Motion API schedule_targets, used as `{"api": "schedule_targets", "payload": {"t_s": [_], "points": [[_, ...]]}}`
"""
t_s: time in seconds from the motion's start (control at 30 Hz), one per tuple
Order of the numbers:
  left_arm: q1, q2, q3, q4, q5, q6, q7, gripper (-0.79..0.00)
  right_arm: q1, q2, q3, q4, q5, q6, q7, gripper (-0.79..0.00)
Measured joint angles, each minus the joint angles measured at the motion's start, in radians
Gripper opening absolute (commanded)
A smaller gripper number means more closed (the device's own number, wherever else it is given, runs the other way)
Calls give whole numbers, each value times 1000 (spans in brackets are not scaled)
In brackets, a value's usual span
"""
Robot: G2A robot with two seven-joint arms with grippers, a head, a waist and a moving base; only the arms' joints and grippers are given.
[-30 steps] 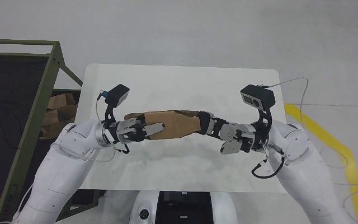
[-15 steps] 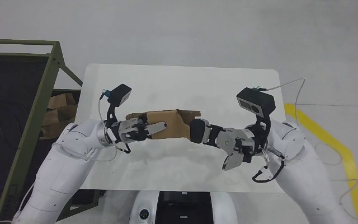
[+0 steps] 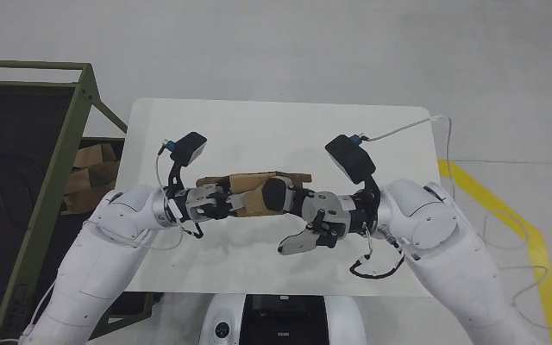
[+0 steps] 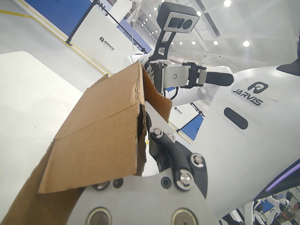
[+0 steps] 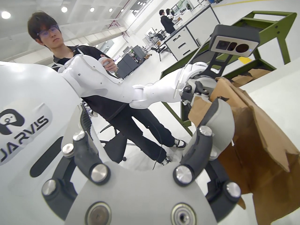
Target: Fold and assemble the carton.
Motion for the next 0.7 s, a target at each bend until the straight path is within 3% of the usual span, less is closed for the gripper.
{"api": "schedule_targets", "payload": {"t_s": [0.17, 0.7], "points": [[-2, 0, 2, 1, -4, 1, -6, -785, -16, -3, 0, -17, -56, -1, -57, 0], [6, 2, 0, 5, -16, 27, -8, -785, -38, -2, 15, -26, -116, 5, -83, 0]]}}
